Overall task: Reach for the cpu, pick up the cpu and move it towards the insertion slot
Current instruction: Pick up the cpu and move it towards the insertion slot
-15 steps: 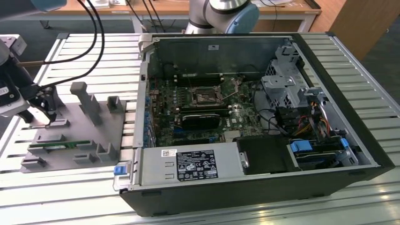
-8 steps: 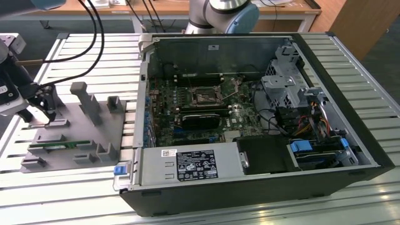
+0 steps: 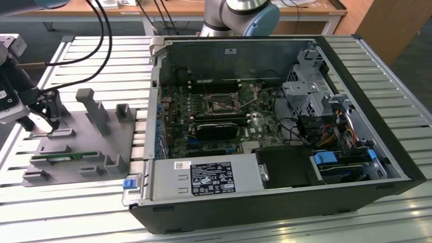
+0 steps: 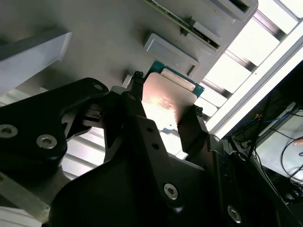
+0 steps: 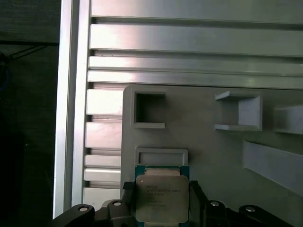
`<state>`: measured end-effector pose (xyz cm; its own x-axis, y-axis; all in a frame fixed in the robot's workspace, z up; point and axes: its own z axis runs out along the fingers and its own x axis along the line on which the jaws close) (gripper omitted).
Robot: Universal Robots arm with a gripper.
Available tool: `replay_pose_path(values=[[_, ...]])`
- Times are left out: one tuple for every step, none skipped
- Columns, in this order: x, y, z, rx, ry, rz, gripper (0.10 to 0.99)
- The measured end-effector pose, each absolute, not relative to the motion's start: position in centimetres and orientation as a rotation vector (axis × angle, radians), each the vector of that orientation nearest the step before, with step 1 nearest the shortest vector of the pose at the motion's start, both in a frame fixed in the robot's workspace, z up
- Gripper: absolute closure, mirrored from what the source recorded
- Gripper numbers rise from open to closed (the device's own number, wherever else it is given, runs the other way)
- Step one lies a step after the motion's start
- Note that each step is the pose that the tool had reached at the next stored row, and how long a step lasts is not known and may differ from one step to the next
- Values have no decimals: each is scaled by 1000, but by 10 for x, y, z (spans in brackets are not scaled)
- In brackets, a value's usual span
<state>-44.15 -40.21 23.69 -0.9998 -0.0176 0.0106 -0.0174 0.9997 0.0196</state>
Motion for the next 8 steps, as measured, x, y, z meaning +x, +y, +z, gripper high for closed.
replay_pose_path(values=[[-442, -402, 237, 27, -3131, -31, 545], [-442, -402, 238, 27, -3131, -31, 545], [-442, -402, 239, 27, -3131, -31, 545], [-442, -402, 240, 27, -3131, -31, 545], [-442, -402, 240, 27, -3131, -31, 545], [-442, -402, 241, 27, -3131, -31, 545], [-442, -402, 242, 27, -3131, -31, 545], [-441, -402, 243, 27, -3131, -31, 545]])
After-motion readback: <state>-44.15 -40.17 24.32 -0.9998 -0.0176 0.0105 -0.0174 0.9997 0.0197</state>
